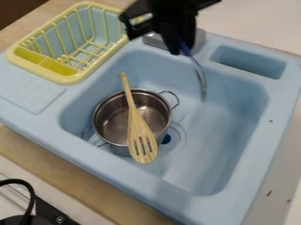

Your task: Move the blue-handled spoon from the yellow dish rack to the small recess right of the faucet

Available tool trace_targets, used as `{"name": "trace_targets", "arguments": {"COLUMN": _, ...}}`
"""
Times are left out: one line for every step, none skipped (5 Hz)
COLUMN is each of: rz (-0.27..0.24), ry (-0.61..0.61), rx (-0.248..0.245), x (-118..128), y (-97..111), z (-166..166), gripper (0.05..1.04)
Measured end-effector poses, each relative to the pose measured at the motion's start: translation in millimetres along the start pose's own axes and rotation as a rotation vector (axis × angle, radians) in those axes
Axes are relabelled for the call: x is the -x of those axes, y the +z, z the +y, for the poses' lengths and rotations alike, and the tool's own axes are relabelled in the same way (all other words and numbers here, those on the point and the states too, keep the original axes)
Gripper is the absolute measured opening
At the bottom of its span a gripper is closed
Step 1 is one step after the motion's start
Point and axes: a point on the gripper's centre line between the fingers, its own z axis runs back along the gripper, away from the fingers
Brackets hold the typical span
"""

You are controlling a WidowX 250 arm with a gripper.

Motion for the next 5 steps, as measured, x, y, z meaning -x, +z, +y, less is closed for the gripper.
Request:
{"name": "trace_targets", "arguments": {"rz": -0.028, "ry": 0.173, "rx": 0.008, "x": -3, "y": -14, "z": -17, "gripper": 0.108}}
{"name": "trace_targets", "arguments": {"rz": -0.023, "ry": 0.383, "rx": 0.028, "x": -6, "y": -25, "z": -27, "gripper": 0.108}}
{"name": "trace_targets", "arguments": {"rz": 0.021, "ry": 0.474, "rx": 0.072, "x": -11, "y": -26, "z": -36, "gripper": 0.108}}
{"name": "trace_targets", "arguments": {"rz": 0.03, "ry": 0.572, "rx": 0.098, "x": -20, "y": -25, "z": -45, "gripper": 0.108}}
{"name": "trace_targets", "arguments": {"rz": 0.022, "ry": 0.647, "rx": 0.075, "x": -25, "y": -34, "z": -50, "gripper": 0.108}}
